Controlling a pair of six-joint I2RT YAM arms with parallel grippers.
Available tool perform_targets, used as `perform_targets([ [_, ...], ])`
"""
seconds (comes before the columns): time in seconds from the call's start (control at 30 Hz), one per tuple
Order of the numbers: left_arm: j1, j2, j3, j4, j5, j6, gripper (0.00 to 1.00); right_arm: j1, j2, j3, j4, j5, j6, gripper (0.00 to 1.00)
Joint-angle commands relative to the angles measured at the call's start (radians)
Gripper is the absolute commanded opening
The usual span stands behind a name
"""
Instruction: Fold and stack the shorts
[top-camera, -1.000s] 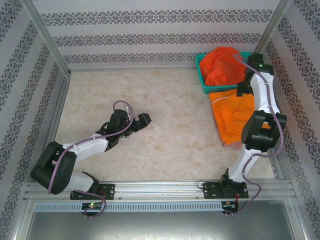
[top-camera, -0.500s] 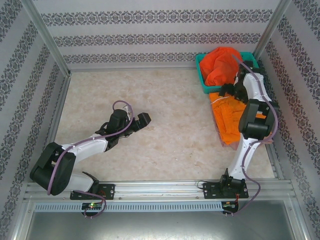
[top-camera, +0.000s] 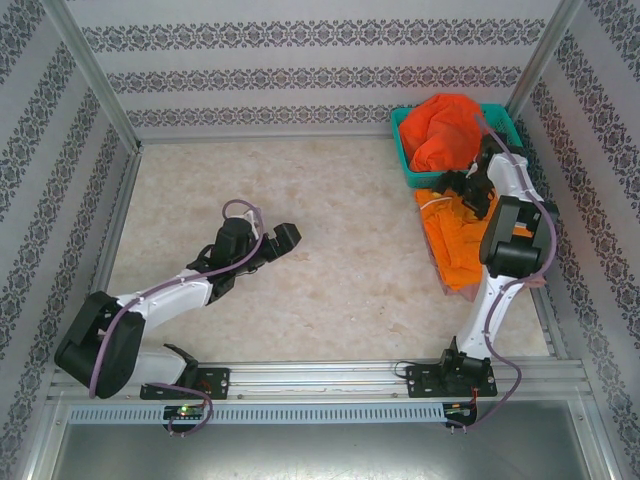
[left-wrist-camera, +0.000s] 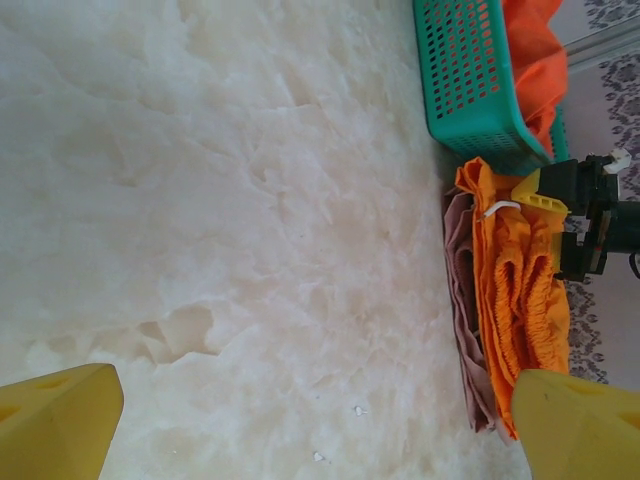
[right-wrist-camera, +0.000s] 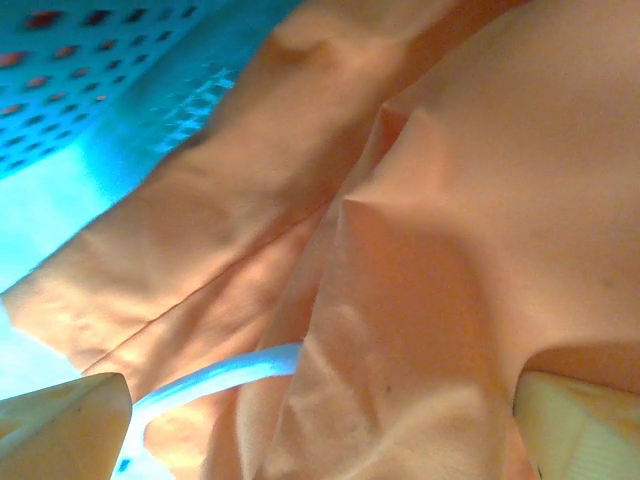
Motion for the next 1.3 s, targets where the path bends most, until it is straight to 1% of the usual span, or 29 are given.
perform_targets([
  [0.0,0.015,-0.05,-0.003,-0.03,-0.022,0.014,1.0,0.018,-0.184,0.011,0.02,-0.047,0.052,0.97],
  [0.13,0.014,-0.076,0.004,-0.053,-0.028,0.022,1.0,0.067,-0.296,0.048,0.049,0.0,0.059,0.97],
  [0.23,0.015,-0.091,0.016,-0.078,-0.026,0.031,1.0,0.097,-0.293,0.133,0.058,0.069,0.064,0.98],
  [0.37,0.015,-0.116,0.023,-0.107,-0.033,0.041,1.0,0.128,-0.154,0.339,0.004,0.182,0.058,0.98],
  [0.5,0.014,-0.132,0.027,-0.133,-0.044,0.05,1.0,0.15,0.077,0.624,-0.118,0.219,0.056,0.98],
  [0.57,0.014,-0.136,0.028,-0.146,-0.045,0.053,1.0,0.155,0.172,0.722,-0.146,0.231,0.062,0.97],
  [0.63,0.014,-0.141,0.031,-0.158,-0.044,0.058,1.0,0.155,0.241,0.766,-0.144,0.25,0.081,0.97],
  [0.73,0.015,-0.146,0.033,-0.178,-0.047,0.064,1.0,0.155,0.313,0.771,-0.113,0.28,0.112,0.98],
  [0.83,0.016,-0.153,0.033,-0.194,-0.052,0.068,1.0,0.156,0.386,0.788,-0.093,0.255,0.13,0.94],
  [0.87,0.016,-0.153,0.032,-0.196,-0.053,0.068,1.0,0.156,0.411,0.807,-0.093,0.241,0.136,0.91],
  [0.93,0.017,-0.156,0.031,-0.202,-0.056,0.068,1.0,0.159,0.45,0.84,-0.096,0.222,0.143,0.79],
  [0.97,0.017,-0.157,0.031,-0.203,-0.056,0.068,1.0,0.159,0.462,0.851,-0.095,0.213,0.149,0.7],
  [1.0,0.018,-0.159,0.031,-0.205,-0.056,0.066,1.0,0.161,0.467,0.857,-0.093,0.207,0.159,0.59],
  [1.03,0.017,-0.161,0.032,-0.204,-0.057,0.065,1.0,0.161,0.466,0.857,-0.09,0.204,0.167,0.51],
  [1.1,0.017,-0.165,0.031,-0.208,-0.059,0.063,1.0,0.162,0.449,0.852,-0.077,0.188,0.179,0.31],
  [1.2,0.017,-0.177,0.032,-0.215,-0.061,0.061,1.0,0.165,0.395,0.848,-0.058,0.166,0.188,0.08],
  [1.23,0.017,-0.181,0.032,-0.218,-0.063,0.062,1.0,0.165,0.367,0.841,-0.048,0.154,0.192,0.02],
  [1.27,0.017,-0.186,0.033,-0.221,-0.065,0.063,1.0,0.167,0.34,0.831,-0.036,0.144,0.198,0.0],
])
